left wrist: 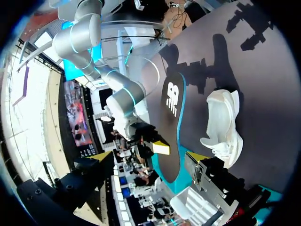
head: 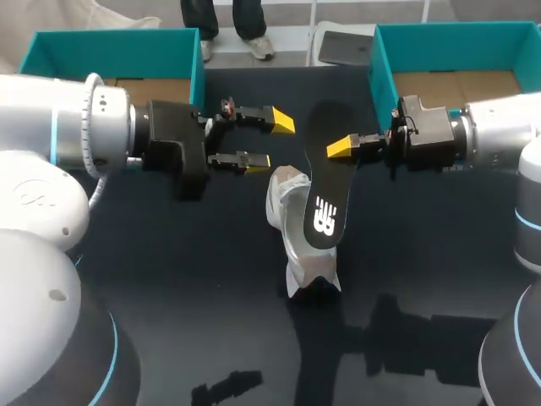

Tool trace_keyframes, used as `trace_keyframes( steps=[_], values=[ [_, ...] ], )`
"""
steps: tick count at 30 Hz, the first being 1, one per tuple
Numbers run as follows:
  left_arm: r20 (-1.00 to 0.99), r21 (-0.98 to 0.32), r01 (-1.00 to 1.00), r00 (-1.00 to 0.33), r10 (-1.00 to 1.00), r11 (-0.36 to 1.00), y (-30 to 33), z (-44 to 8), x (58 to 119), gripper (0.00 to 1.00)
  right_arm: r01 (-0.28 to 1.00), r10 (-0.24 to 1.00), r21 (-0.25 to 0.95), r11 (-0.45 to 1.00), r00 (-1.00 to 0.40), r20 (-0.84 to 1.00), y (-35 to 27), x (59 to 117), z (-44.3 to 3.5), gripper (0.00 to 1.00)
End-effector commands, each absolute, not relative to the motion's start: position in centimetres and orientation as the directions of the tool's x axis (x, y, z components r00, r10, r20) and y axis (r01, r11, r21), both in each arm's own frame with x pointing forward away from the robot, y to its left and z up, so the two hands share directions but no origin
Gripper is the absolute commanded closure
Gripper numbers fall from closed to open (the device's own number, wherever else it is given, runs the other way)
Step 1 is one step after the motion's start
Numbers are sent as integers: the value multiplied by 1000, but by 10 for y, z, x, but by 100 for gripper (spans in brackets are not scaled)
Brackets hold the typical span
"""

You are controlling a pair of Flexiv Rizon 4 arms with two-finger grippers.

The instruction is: Take the shoe out of the shoebox, open the shoe tongue, remove and reinsert the insole, then place the shoe into the shoebox

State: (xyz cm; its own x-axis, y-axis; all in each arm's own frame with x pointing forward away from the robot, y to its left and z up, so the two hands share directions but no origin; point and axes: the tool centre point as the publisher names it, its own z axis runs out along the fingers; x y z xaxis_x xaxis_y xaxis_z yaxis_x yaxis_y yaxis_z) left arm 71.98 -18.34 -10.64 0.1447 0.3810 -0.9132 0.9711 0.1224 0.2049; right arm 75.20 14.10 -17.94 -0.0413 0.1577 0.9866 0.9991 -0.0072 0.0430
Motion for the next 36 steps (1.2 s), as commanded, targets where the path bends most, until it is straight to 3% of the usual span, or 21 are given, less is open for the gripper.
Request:
trace_keyframes(
  steps=[1,5,9,17,26,36],
  values=[
    [-855,201,972,116,505,117,-187,-103,724,0,999,161,36,14,-38,986,145,760,-182,100],
    [-855,201,972,116,505,117,-187,-103,724,0,999,168,39,21,-42,985,146,761,-183,100],
    [-658,164,983,49,751,79,-201,-102,729,0,999,171,44,24,-47,984,147,762,-183,100],
    [-326,59,997,-30,945,52,-211,-96,740,0,999,173,47,26,-51,984,148,758,-184,100],
    [-1,134,991,26,1000,-25,-220,-105,742,0,998,166,49,28,-53,985,149,756,-188,100],
    [108,105,994,24,994,-36,-223,-113,741,0,998,177,52,44,-59,982,145,756,-186,100]
  ],
)
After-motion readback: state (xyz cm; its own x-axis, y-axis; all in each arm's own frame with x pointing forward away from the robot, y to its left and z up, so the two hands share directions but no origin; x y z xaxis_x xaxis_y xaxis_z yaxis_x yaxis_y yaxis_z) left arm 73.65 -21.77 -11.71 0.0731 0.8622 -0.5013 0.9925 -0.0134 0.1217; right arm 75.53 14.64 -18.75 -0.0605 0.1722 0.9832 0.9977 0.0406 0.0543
